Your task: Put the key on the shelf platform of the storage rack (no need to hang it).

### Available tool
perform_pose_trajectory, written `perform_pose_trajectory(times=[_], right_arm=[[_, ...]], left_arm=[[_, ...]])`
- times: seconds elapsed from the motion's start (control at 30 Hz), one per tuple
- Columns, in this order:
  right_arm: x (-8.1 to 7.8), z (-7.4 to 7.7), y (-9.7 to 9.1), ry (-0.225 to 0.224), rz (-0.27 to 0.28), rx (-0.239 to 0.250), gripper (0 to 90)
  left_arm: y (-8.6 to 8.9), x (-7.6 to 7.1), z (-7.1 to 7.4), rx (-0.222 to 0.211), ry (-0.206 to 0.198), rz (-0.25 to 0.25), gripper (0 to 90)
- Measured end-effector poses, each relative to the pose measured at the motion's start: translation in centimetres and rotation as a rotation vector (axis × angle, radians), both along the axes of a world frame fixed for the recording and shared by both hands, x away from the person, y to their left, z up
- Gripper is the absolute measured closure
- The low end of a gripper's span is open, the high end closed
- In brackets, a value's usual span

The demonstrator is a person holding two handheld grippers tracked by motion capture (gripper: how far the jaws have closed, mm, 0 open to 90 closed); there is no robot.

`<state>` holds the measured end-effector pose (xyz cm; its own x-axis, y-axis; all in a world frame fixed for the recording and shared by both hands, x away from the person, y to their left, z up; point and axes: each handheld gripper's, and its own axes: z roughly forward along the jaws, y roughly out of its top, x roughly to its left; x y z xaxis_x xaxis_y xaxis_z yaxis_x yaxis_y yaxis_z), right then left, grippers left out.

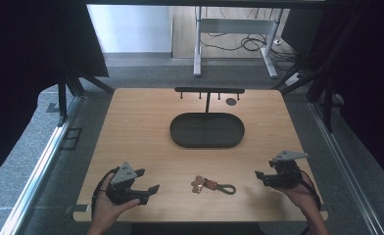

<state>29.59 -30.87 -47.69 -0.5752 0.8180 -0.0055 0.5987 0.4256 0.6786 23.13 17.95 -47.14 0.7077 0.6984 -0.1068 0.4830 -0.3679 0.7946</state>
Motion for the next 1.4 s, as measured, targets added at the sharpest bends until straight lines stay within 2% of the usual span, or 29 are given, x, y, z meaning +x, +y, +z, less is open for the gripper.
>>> perform_pose_trajectory(times=[0.17,0.33,0.57,0.7,0.9,1.4], right_arm=[[0.6,1.2,0.8,0.039,0.077,-0.027,28.5],[1.0,2.4,1.7,0.060,0.125,-0.066,29.9],[1.3,3.1,3.5,0.116,0.211,-0.120,31.6],[1.5,3.3,4.4,0.142,0.240,-0.148,34.1],[1.7,3.4,5.4,0.170,0.272,-0.166,36.3],[2.0,3.7,8.4,0.199,0.347,-0.228,38.8]], left_arm=[[-0.3,-0.1,0.1,0.002,-0.001,-0.009,22.9],[-0.3,-0.1,0.1,0.000,-0.002,-0.006,22.9],[-0.6,-0.2,0.2,0.007,-0.006,-0.020,22.9],[-0.7,-0.3,0.2,0.001,-0.007,-0.023,22.9],[-0.8,-0.2,0.2,0.000,-0.004,-0.027,22.8],[-0.6,-0.2,0.1,-0.004,-0.001,-0.026,22.9]])
